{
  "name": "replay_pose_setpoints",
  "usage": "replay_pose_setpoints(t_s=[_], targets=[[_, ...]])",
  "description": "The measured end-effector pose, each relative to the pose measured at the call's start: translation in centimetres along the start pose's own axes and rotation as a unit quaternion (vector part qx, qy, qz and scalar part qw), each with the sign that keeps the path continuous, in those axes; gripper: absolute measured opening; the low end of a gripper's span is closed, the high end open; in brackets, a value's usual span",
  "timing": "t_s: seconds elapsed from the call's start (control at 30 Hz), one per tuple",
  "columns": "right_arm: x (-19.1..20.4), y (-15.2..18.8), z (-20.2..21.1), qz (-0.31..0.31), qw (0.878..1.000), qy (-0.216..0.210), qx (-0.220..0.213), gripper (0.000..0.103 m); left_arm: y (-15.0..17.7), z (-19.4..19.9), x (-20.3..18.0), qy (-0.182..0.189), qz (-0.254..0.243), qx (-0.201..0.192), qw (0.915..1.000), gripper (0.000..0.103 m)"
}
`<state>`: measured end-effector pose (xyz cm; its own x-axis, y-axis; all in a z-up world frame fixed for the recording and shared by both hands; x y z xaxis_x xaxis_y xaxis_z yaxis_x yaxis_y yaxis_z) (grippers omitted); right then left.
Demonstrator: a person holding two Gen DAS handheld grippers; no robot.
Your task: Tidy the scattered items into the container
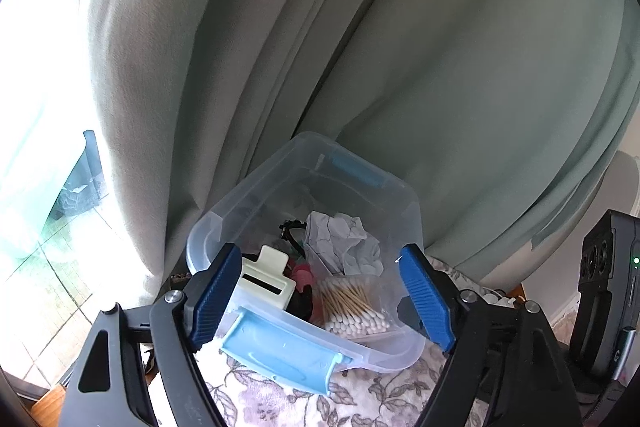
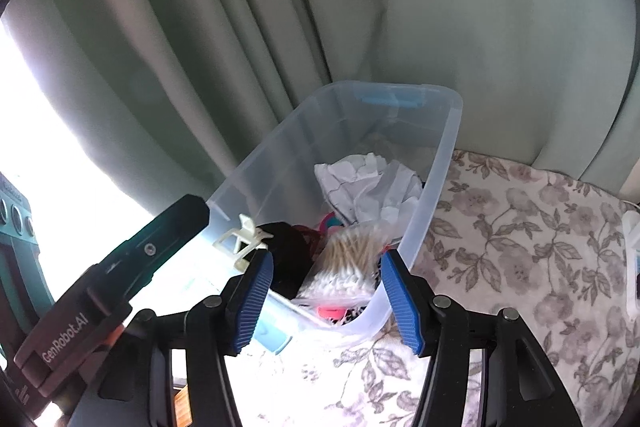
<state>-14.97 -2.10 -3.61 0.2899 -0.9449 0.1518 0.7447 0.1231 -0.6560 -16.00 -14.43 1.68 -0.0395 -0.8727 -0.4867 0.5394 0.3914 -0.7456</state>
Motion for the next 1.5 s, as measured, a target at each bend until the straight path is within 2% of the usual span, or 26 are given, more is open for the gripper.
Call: replay_pose_setpoints(t_s=[0.17,0.6,0.8,1.0,1.5], targets=[[-0.1,0.2,0.2,0.008,1.000,0.022,0.013,0.063,-0.2,0.5,0.5,-0.018,-0.014,-0.001,0.9997,0.087],[-0.5,0.5,-0.3,0.002,0.999,0.034,0.021,0.064,0.3,-0.5,1.2,-0.042,-0.029,0.000,0.9987,0.090],[-0.8,0.8,-0.8,0.002,0.999,0.039,0.028,0.064,0.6,-1.3,1.1,-0.068,-0.040,0.004,0.9968,0.090],[-0.8,0.9,-1.0,0.003,0.999,0.041,0.033,0.064,0.8,-1.1,1.5,-0.060,-0.034,0.011,0.9976,0.090],[-0.7,1.0,-0.9,-0.008,0.999,0.037,0.030,0.064,0.8,-0.5,1.8,-0.062,-0.032,-0.002,0.9975,0.090]])
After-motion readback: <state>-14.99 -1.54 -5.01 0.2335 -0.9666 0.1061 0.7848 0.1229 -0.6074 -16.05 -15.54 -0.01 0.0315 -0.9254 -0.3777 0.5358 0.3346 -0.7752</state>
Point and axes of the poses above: each gripper's, at about its wrist camera, not at the fingertips, and z roughly against the way its jaws point, x to its left, y to its underside, the point moved 8 cm from there along -z, roughly the way its jaws point, and after that the axes turned 8 degrees about y, right-handed, at the moved point
